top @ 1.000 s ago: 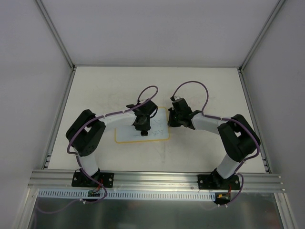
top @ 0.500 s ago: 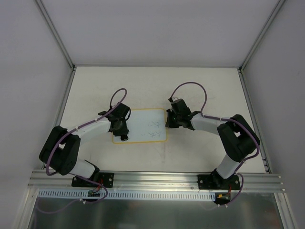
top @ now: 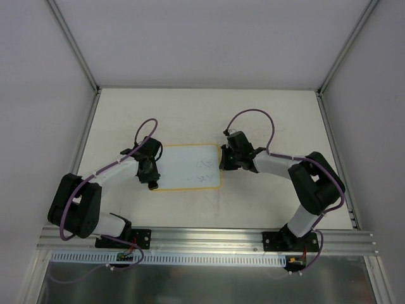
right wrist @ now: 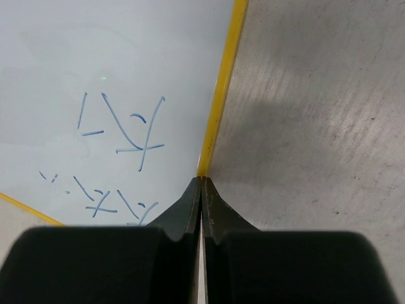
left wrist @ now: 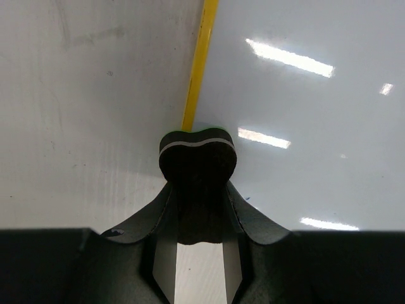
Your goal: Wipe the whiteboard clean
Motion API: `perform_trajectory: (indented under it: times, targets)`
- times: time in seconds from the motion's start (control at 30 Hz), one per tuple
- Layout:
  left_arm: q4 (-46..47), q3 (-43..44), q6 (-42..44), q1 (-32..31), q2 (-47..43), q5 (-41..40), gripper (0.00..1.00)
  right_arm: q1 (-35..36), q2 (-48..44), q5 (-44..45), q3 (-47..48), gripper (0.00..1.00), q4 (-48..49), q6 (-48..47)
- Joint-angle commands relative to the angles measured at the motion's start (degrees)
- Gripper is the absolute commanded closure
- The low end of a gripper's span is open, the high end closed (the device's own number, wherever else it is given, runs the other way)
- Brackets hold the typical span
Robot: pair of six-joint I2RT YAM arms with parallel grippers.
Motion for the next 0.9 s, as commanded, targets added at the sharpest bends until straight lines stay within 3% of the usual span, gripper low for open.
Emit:
perform_trajectory:
  times: [0.0,0.37,0.87]
  targets:
    - [-1.78,-0.32,2.22,0.75,-0.65,-1.92,1.00,0.31,2.31,0.05,-1.99,1.00,-4.00,0.07]
    - [-1.61,0.47,1.43,-0.13,3.22,0.28,1.00,0.40,2.48,-0.04,-2.08,1.00,-3.82,-0.02]
    - [-1.69,7.94,-1.20,-8.82,13.15,2.91,1.00,0.40,2.04,0.75,-2.34,1.00,-3.73,-0.02]
